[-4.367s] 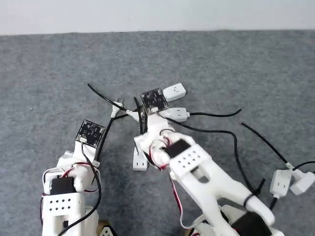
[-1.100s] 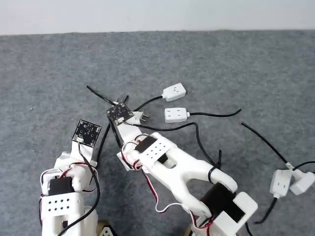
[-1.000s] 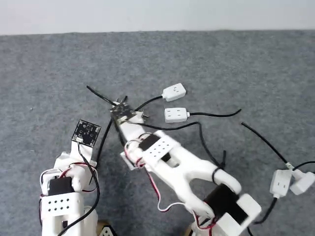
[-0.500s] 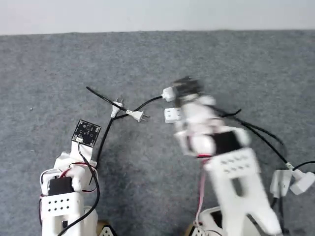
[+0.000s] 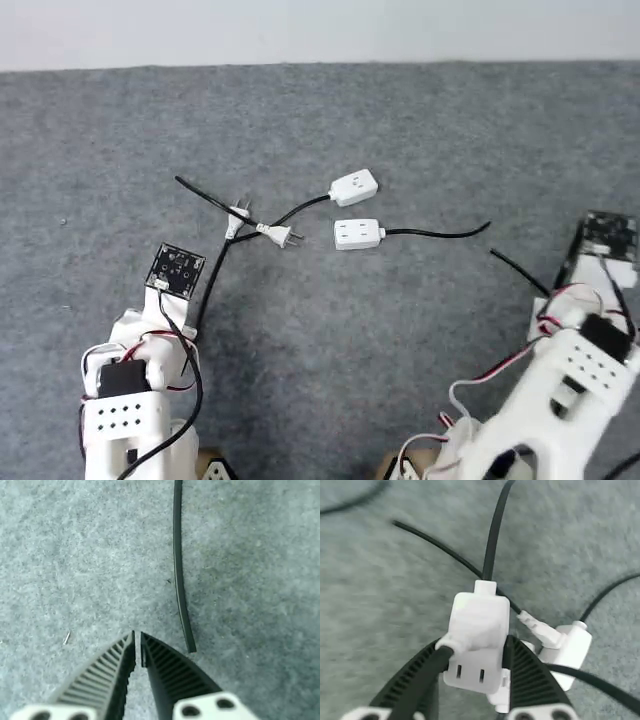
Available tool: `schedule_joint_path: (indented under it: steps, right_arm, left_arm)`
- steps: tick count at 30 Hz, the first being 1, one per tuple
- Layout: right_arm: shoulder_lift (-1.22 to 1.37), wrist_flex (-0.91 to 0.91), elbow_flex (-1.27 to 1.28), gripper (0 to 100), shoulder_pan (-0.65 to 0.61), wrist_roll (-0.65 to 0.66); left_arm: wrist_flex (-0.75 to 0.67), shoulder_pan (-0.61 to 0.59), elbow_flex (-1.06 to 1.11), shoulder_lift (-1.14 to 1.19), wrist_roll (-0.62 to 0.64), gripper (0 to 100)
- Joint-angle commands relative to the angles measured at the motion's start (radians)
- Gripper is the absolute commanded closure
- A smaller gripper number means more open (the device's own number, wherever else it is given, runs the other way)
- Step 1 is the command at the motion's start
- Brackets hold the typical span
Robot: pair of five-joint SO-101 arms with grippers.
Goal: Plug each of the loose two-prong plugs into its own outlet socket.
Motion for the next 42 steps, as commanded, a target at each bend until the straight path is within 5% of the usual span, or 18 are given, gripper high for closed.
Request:
schedule_joint_path:
  steps: [1,4,13,19,27,34,42]
  right_arm:
    - [0.087,-0.093,-0.002,99.0,0.05,0.046]
    - [0.177,-0.125,-0.005,96.9,0.064,0.08]
    - [0.176,0.015,-0.075,68.0,0.056,0.15]
    - [-0.005,0.257,-0.193,73.1,-0.045,0.153]
    - [-0.145,0.429,-0.282,82.7,-0.348,0.103]
    - [0.081,0.415,-0.427,82.7,-0.572,0.074]
    - [0.499,0.325,-0.686,82.7,-0.736,0.393]
  left_arm:
    - [-0.02,0.0,-0.008,-0.014,0.012,98]
    - [-0.02,0.0,-0.008,-0.012,0.014,98]
    - [-0.023,0.002,-0.022,-0.008,0.123,95]
    - [0.0,0.084,-0.036,-0.008,0.226,77]
    - [0.117,0.101,-0.154,-0.005,0.233,77]
    - [0.11,0.034,-0.151,-0.002,0.233,77]
    - [-0.049,-0.044,-0.174,0.273,0.233,77]
